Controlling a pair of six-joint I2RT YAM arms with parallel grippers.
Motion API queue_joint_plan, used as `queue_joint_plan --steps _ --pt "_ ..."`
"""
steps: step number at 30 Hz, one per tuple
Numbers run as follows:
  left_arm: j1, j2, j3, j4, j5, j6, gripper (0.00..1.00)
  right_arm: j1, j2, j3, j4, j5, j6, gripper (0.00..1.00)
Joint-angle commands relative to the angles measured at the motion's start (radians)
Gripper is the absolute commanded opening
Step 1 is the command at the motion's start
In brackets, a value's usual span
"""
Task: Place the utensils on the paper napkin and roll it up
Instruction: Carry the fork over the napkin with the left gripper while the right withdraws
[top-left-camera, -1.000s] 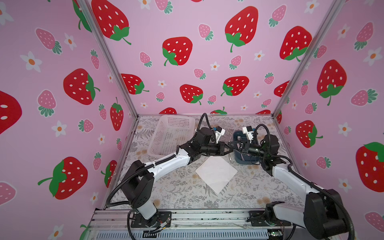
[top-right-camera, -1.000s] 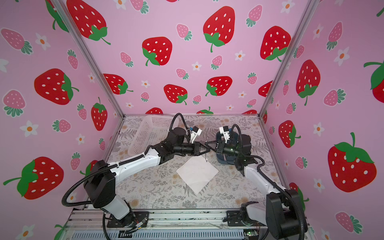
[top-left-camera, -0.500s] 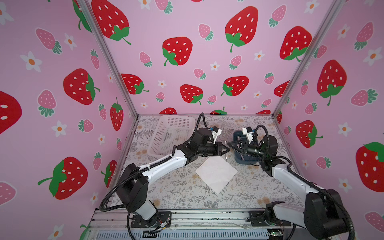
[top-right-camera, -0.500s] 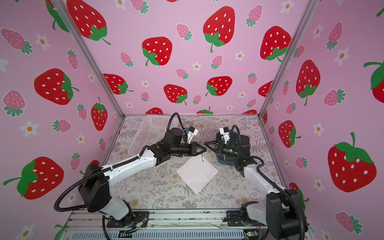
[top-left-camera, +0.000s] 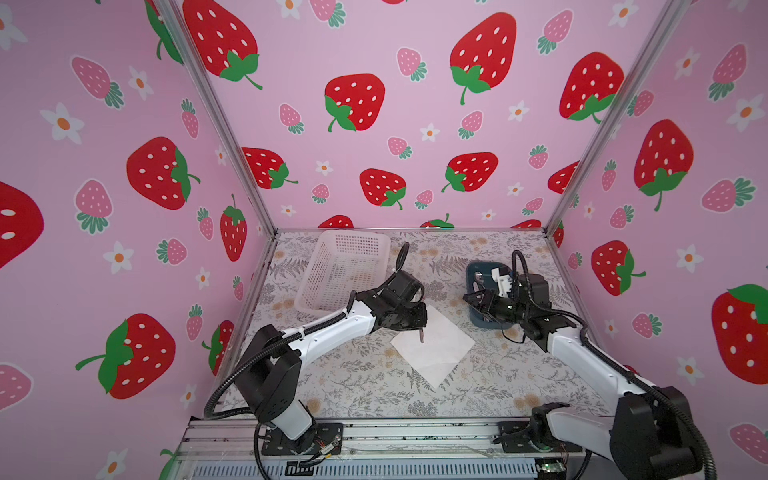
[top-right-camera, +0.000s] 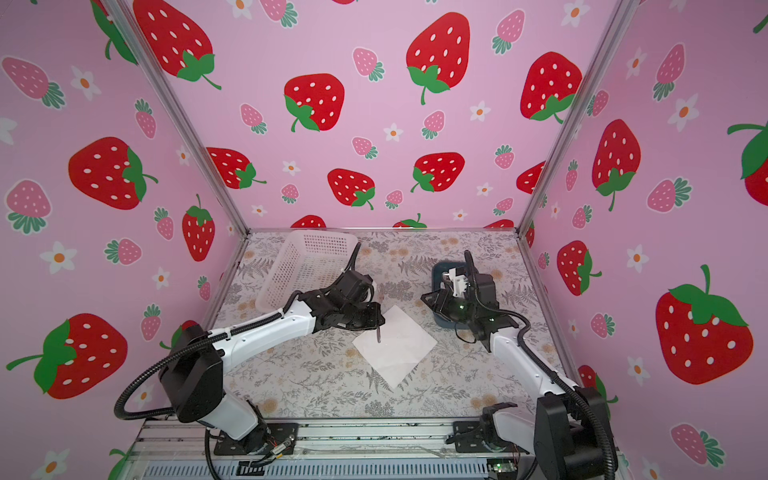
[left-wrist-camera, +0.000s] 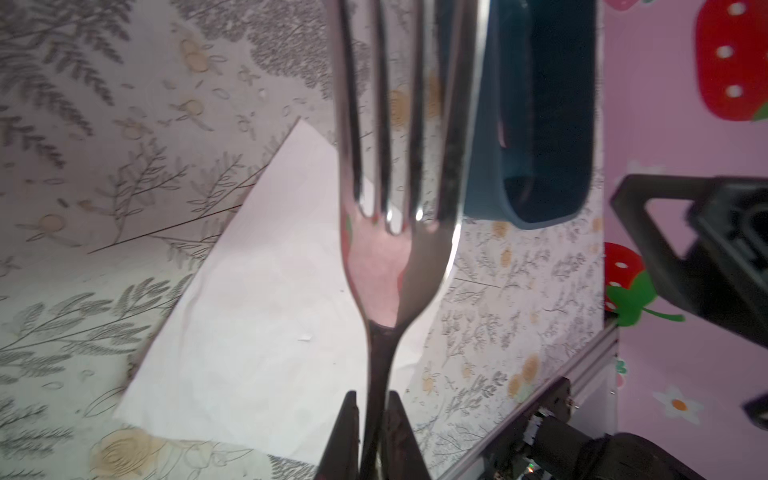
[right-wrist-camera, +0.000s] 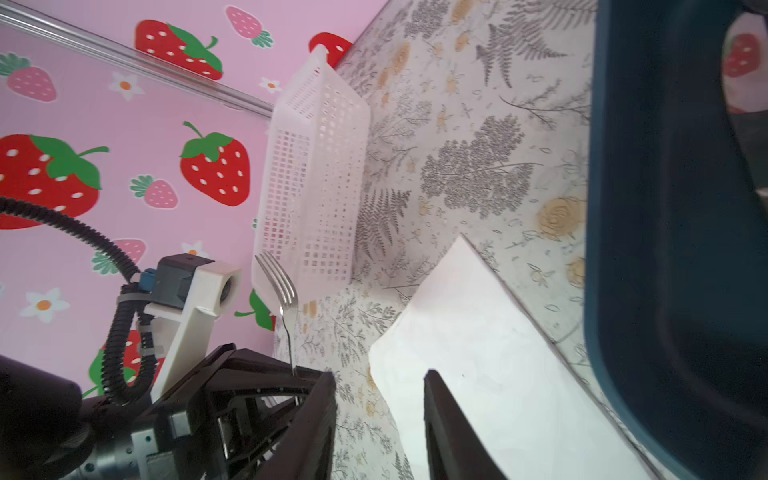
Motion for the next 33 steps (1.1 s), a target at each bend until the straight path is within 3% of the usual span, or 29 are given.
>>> queue_joint_plan --steps 1,19,33 --pt "-0.018 0.044 0.023 -0.152 -0.113 -0.005 0.0 -0.005 -0.016 0.021 -0.094 0.082 -0.061 0.38" --pt "-0.086 0.333 0.285 -0.349 -0.175 -0.067 0.0 -0.006 0.008 0.028 -0.195 0.194 -0.2 0.38" --pt "-0.094 0.42 0.319 -0.346 -0.137 -0.147 0.0 -0.012 0.02 0.034 -0.231 0.23 -0.251 0.38"
